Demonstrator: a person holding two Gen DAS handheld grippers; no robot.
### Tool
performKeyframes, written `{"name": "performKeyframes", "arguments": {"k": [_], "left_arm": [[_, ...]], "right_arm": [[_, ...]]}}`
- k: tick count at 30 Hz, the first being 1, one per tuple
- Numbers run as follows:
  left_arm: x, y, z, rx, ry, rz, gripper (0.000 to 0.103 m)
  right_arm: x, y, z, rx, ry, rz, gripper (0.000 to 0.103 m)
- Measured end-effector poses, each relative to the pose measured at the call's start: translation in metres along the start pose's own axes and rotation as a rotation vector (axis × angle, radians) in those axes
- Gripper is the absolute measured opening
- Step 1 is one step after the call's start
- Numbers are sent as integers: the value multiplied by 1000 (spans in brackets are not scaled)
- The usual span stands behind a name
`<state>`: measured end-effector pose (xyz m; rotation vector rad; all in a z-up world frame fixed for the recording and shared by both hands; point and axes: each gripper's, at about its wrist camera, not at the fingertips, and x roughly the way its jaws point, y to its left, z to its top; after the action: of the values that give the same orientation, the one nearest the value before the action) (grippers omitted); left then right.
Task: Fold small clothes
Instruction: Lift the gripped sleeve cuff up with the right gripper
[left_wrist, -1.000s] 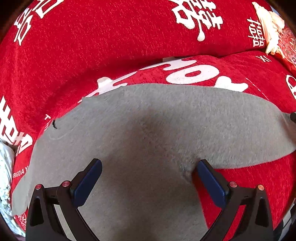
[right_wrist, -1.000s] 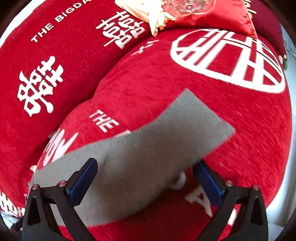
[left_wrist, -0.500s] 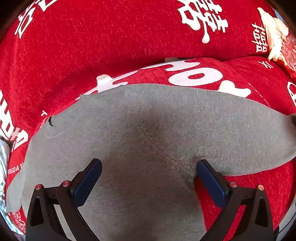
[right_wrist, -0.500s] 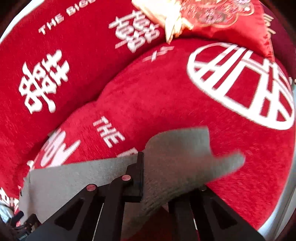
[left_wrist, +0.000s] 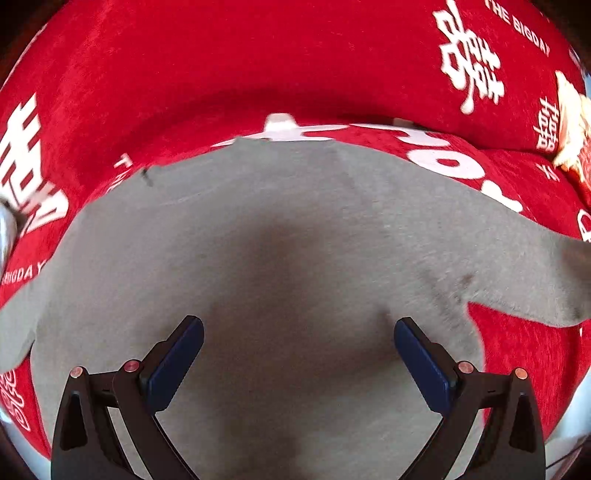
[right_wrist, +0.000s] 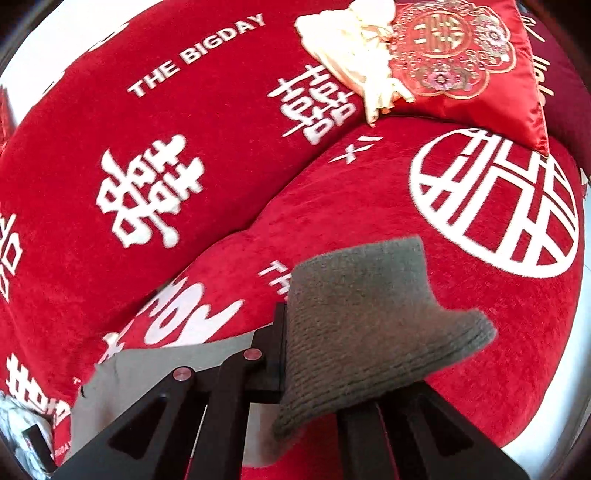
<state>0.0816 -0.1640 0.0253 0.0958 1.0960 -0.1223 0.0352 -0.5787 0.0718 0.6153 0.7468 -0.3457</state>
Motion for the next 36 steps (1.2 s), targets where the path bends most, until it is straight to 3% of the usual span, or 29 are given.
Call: {"name": "performKeyframes", "arguments": {"k": [16,36], "left_arm": [[-20,91,-38,-119,-32,-53,103],[-42,186,-75,-210,-56,3,103]], "right_arm": [[-12,87,-37,-46,56,61,5],[-30,231,-76,-212,61,170,5]]}}
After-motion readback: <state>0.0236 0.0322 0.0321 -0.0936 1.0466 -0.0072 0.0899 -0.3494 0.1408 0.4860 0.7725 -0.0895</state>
